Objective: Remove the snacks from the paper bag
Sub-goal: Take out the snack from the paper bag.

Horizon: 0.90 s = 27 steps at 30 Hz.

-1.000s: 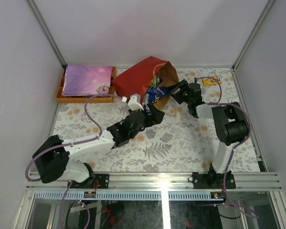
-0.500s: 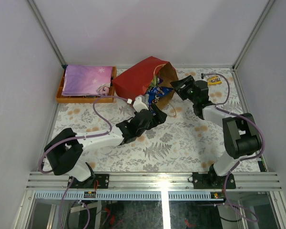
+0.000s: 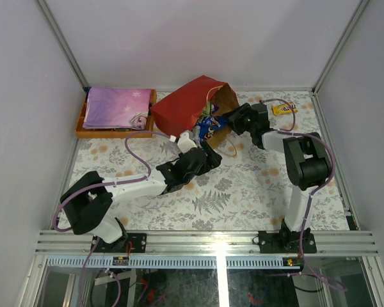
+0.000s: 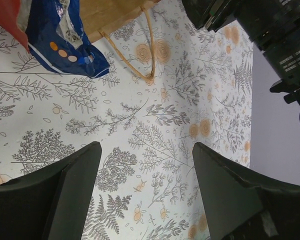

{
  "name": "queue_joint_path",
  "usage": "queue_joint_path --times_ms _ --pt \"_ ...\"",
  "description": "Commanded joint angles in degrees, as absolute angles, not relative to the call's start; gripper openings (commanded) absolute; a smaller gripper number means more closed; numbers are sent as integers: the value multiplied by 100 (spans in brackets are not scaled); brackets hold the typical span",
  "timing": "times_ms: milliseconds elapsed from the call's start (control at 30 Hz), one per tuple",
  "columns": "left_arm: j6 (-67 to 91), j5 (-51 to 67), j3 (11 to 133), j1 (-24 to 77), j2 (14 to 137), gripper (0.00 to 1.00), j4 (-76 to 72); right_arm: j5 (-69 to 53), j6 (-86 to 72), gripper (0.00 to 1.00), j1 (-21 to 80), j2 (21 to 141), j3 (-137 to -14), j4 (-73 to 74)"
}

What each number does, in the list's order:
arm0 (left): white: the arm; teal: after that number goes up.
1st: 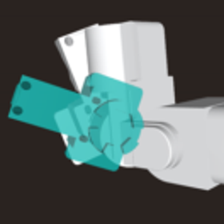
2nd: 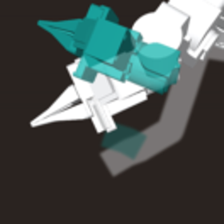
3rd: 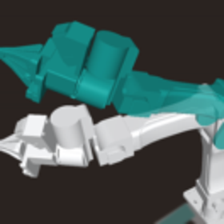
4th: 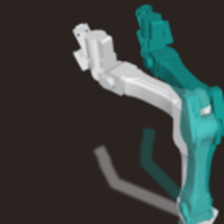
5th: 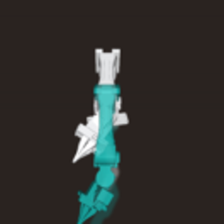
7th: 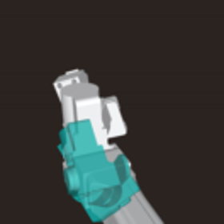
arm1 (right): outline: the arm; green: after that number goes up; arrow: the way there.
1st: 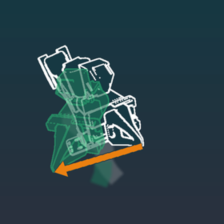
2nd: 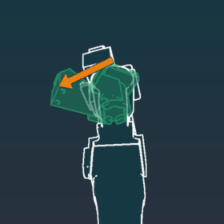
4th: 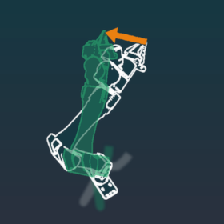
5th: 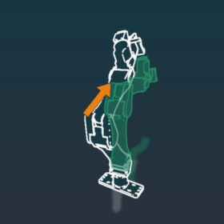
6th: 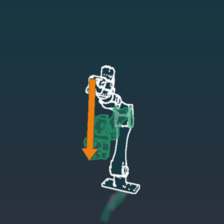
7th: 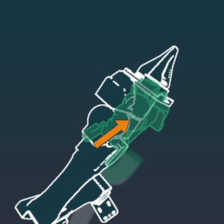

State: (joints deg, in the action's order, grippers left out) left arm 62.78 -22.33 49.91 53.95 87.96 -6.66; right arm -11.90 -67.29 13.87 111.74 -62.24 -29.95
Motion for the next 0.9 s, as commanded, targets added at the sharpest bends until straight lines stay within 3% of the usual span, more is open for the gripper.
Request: queue_joint_path --times_ms 0,67,267,567,867 --pt "6372 -2513 5083 5381 8856 74 -511 -1210 -6691 60 1374 11310 -6658 -2937" --pt "6376 -2531 5065 5384 8851 74 -497 -1189 -6689 57 1371 11438 -6756 -2931" --pt "6372 -2706 5012 5355 8747 74 -381 -1208 -6665 1 1374 11466 -6671 -3208" --pt "5891 -3194 4709 5332 8216 76 -359 -311 -6179 0 1354 8770 -4775 -3187" --pt "4659 -2751 4407 5300 7786 97 -717 569 -5442 0 978 6459 -2463 -2362"
